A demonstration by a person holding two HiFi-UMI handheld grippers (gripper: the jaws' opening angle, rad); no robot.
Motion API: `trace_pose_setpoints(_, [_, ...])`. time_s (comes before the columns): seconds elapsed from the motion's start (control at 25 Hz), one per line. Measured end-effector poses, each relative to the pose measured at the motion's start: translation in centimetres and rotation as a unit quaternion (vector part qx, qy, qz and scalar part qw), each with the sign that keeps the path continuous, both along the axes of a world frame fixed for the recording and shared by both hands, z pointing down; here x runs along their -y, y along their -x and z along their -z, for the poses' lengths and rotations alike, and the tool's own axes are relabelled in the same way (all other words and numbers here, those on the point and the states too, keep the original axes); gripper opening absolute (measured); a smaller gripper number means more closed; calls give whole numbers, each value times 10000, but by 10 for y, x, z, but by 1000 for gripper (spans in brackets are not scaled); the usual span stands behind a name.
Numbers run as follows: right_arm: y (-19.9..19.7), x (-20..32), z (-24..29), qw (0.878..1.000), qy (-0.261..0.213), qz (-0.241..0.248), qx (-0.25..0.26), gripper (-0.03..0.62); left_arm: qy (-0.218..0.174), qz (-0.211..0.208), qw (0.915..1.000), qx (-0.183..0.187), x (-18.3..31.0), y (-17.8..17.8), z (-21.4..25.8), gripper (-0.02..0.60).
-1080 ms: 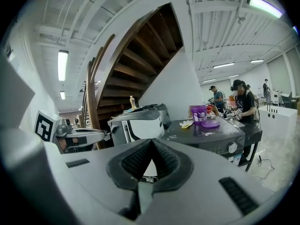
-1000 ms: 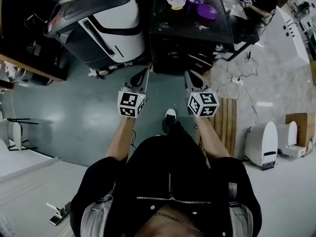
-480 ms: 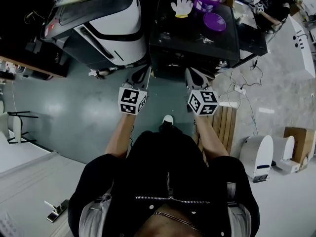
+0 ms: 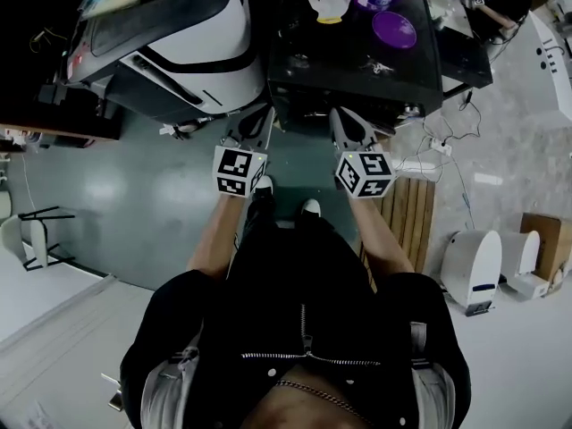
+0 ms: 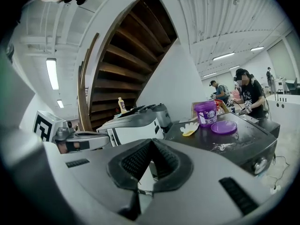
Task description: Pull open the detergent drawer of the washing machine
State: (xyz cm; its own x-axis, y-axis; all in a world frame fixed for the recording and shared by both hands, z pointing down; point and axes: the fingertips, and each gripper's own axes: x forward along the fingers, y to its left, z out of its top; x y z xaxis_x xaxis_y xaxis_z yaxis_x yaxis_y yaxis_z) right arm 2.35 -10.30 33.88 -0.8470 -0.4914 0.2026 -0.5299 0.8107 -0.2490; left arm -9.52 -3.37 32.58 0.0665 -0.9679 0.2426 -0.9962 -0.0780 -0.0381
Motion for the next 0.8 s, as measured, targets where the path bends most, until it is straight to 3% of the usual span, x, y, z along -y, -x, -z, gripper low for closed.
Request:
trace_pose_setpoints(0.28, [26,13,-15,9984,222,-525,-30,6,32,-875,9962,-32,41,20,-14,18])
trace_pose_setpoints(0.6, [36,19,-36,9901,80,-1312,-494,44,268,-1818,9826,-279,62,29,-48,18])
trace_pose_setpoints(0.8, [42,17,-53,9868,242,-1518,-518,69,389,-2023,9779,-361,65,39,-66,18])
